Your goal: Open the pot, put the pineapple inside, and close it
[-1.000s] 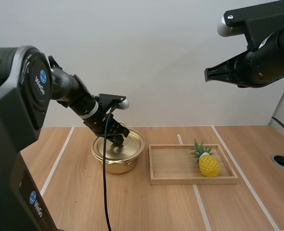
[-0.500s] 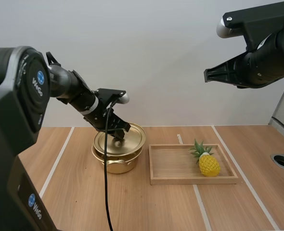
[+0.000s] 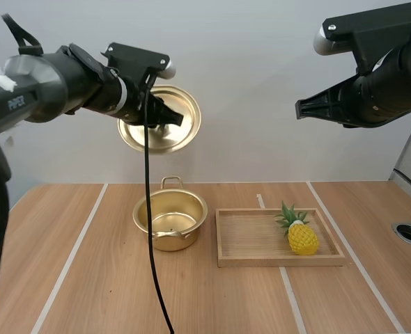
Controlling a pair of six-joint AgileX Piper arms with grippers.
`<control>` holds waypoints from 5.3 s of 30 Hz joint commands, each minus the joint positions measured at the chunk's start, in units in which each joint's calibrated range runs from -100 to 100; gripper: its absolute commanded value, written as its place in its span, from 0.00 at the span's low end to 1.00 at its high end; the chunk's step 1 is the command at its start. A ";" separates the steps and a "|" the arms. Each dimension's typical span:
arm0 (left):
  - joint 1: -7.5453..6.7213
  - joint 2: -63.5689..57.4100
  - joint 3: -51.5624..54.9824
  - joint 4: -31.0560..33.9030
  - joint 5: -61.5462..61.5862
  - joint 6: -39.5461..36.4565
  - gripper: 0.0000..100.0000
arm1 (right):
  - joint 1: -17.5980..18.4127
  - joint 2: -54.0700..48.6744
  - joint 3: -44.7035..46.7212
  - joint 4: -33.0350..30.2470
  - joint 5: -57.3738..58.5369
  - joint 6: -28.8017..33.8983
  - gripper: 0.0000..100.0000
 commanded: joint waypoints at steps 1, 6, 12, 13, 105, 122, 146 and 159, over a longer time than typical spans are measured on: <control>-0.11 -4.43 -0.52 -3.53 -6.79 -0.25 0.00 | -0.23 -0.25 -0.49 -0.32 -0.26 0.11 0.00; -0.11 -11.34 -0.52 -6.35 -17.07 -0.25 0.00 | -0.23 -0.25 -0.49 -0.20 -0.26 0.11 0.00; -0.11 -19.07 -0.52 -7.62 -26.47 -0.25 0.00 | -0.23 -0.25 -0.49 0.02 -0.26 0.11 0.00; -0.11 -19.99 -0.52 -7.62 -27.43 -0.25 0.00 | -0.23 -0.25 -0.49 0.02 -0.26 0.11 0.00; -0.11 -37.00 -0.52 -7.92 -37.09 -0.25 0.00 | -0.23 30.11 11.59 1.11 -11.01 -7.97 1.00; -0.11 -37.00 -0.52 -7.92 -37.09 -0.25 0.00 | -0.23 42.60 12.44 1.11 -15.02 -8.50 1.00; -0.11 -37.00 -0.52 -7.92 -37.09 -0.25 0.00 | -0.23 49.49 18.68 1.24 -26.61 -8.50 1.00; -0.11 -37.00 -0.52 -7.92 -37.09 -0.25 0.00 | -0.23 49.49 18.68 1.24 -25.44 -8.50 0.00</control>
